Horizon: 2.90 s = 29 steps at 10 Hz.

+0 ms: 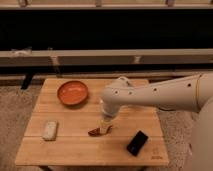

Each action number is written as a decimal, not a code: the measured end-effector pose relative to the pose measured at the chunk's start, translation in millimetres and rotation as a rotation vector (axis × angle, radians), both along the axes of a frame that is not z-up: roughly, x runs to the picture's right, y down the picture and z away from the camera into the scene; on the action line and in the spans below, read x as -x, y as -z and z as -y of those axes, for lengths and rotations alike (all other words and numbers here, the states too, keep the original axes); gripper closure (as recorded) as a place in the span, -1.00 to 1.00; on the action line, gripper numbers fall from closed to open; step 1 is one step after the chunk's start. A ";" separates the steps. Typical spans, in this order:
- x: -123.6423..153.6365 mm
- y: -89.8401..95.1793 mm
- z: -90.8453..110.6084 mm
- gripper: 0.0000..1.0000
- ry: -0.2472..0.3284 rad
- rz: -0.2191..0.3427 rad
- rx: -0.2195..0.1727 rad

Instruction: Push the eraser across the table

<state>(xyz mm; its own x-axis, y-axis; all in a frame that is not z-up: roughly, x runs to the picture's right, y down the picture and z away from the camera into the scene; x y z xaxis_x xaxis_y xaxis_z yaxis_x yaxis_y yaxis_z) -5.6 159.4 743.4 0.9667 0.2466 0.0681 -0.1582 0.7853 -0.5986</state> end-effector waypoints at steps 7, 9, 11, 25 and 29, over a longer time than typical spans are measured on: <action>0.0 0.0 0.0 -0.60 0.000 0.000 0.000; 0.0 0.0 0.0 -0.60 0.000 0.000 0.000; 0.0 0.0 0.0 -0.60 0.000 0.000 0.000; -104.0 -12.1 27.8 -0.51 0.074 -0.058 -0.055; -166.8 -10.0 13.2 0.25 0.072 -0.084 -0.044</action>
<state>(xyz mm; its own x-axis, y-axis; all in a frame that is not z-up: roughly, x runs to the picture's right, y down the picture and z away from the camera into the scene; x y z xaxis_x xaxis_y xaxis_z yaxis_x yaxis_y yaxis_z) 161.2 146.3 753.4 0.9846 0.1749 -0.0046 -0.1485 0.8215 -0.5505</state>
